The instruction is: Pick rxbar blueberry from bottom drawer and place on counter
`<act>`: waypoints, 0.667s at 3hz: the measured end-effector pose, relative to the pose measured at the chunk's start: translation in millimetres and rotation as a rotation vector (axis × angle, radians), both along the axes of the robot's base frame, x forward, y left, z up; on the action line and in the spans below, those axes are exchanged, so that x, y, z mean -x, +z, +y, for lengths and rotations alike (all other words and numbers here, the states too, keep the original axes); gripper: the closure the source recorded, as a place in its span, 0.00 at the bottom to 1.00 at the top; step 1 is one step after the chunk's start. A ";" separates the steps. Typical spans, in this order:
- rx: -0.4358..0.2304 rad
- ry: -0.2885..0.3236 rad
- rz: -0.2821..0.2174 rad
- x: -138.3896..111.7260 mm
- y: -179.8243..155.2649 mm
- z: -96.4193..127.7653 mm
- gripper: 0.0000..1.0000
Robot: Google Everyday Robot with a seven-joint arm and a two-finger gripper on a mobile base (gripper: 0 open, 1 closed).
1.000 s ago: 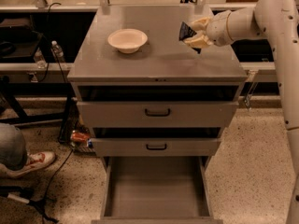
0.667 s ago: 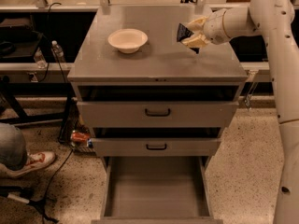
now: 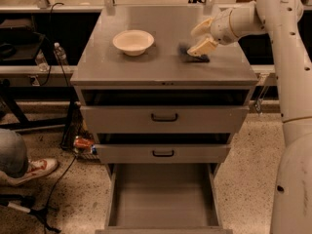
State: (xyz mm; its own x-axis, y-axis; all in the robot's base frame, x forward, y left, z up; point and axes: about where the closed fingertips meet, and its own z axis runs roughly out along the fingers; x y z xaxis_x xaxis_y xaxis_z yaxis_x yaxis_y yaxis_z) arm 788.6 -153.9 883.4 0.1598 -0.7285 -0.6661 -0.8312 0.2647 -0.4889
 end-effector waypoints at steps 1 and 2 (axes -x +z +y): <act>0.005 0.005 0.023 -0.7 -2.6 0.3 0.00; -0.017 -0.002 0.045 -1.7 -0.8 -2.8 0.00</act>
Offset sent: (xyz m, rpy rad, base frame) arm 0.0064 -0.0179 0.0115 0.0448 0.0648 -0.0222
